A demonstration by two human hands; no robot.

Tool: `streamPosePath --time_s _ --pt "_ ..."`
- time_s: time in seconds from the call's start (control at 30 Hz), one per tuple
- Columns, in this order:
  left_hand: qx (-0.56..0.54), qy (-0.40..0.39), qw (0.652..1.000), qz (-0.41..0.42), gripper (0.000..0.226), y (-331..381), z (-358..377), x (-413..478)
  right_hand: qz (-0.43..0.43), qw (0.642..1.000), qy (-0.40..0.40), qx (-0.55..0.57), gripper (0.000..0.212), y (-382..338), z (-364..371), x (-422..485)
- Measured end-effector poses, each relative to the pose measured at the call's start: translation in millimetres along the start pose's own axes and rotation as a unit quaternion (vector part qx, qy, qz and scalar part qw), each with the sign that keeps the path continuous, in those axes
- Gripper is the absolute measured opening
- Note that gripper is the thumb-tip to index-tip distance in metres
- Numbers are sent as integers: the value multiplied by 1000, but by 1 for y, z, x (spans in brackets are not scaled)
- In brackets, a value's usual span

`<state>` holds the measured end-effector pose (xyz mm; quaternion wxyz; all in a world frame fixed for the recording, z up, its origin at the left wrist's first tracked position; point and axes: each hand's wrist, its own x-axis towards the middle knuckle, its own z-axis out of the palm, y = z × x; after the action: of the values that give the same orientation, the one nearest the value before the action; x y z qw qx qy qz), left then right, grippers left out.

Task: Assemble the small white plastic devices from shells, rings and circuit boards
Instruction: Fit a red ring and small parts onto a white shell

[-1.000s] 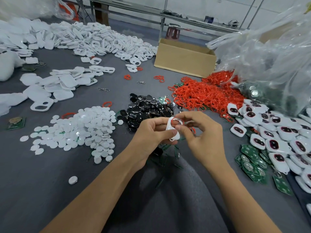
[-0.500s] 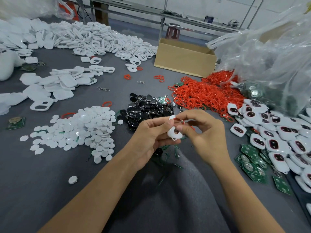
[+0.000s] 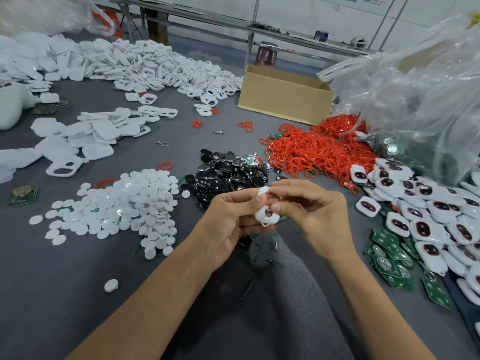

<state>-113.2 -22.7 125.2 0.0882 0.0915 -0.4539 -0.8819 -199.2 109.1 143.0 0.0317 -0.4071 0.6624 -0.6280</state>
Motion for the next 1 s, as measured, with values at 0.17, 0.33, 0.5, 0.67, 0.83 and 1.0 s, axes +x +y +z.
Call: streamPosePath --time_s 0.17,0.33,0.5,0.67,0.83,1.0 --pt "44 38 997 47 13 -4 5 -1 -10 999 22 -30 35 5 2 -1" --pt "96 74 988 96 17 -7 8 -1 -68 991 46 -108 29 13 6 -4" --pt "82 90 987 109 18 -7 11 0 -167 951 42 -257 24 19 11 -7" --pt "89 88 985 121 19 -4 8 0 -65 990 19 -124 32 12 14 -8" --pt "177 96 968 151 19 -3 7 1 90 994 22 64 31 9 12 -5" --pt "223 89 956 170 18 -8 10 1 122 989 -8 84 16 12 12 -5"
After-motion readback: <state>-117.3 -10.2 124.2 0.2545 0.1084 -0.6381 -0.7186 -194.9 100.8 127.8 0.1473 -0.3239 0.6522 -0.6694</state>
